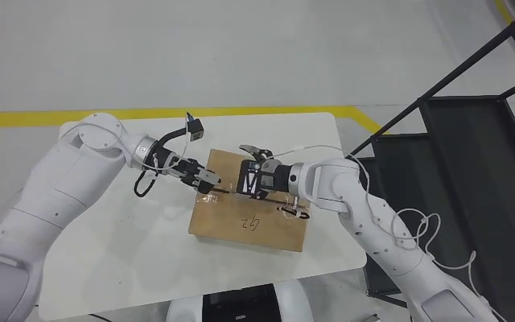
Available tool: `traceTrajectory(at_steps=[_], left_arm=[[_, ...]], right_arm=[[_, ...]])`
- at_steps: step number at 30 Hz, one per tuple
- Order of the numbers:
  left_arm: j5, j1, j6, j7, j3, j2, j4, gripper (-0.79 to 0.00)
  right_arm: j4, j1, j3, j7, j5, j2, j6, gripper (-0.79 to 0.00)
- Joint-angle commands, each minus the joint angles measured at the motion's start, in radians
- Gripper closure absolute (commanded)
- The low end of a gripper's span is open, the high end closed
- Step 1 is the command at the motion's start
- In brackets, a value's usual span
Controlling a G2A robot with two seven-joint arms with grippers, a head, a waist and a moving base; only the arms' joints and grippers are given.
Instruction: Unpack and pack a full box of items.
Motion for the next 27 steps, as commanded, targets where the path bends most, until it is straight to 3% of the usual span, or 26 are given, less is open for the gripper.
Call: traceTrajectory(at_steps=[1,2,3,6,8,11,13,16,19,21,24,27], left_arm=[[0.007,-0.002,0.0,0.0,0.003,-0.001,0.001,-0.453],[0.01,-0.004,0.0,0.0,0.004,-0.001,0.002,-0.533],[0.011,-0.005,0.0,0.0,0.006,-0.001,0.002,-0.557],[0.021,-0.01,0.0,0.0,0.012,0.001,0.003,-0.551],[0.023,-0.012,0.0,0.0,0.017,0.003,0.002,-0.613],[0.024,-0.015,0.0,0.0,0.024,0.006,-0.001,-0.64],[0.024,-0.018,0.0,0.0,0.028,0.009,-0.003,-0.72],[0.021,-0.021,0.0,0.0,0.032,0.015,-0.01,-0.674],[0.017,-0.023,0.0,0.0,0.037,0.022,-0.022,-0.539],[0.013,-0.025,0.0,0.0,0.043,0.027,-0.029,-0.385],[0.004,-0.031,0.0,0.0,0.055,0.032,-0.04,-0.385],[-0.002,-0.021,0.0,0.0,0.077,0.035,-0.074,-0.613]], right_arm=[[0.001,0.002,-0.003,0.001,-0.003,0.0,0.0,-0.785],[0.002,0.003,-0.004,0.0,-0.004,-0.001,-0.001,-0.785],[0.002,0.004,-0.005,-0.002,-0.005,-0.001,0.001,-0.785],[0.004,0.006,-0.006,-0.01,-0.002,-0.001,0.003,-0.785],[0.008,0.009,-0.007,-0.013,0.0,-0.002,0.005,-0.785],[0.015,0.016,-0.01,-0.014,0.006,-0.003,0.003,-0.785],[0.02,0.023,-0.015,-0.012,0.01,-0.005,0.0,-0.785],[0.025,0.033,-0.021,-0.01,0.011,-0.006,-0.002,-0.785],[0.029,0.041,-0.026,-0.007,0.014,-0.008,-0.004,-0.785],[0.032,0.045,-0.028,-0.007,0.016,-0.008,-0.005,-0.785],[0.036,0.047,-0.028,-0.008,0.017,-0.009,-0.005,-0.785],[0.046,0.067,-0.019,-0.018,0.019,-0.01,0.009,-0.785]])
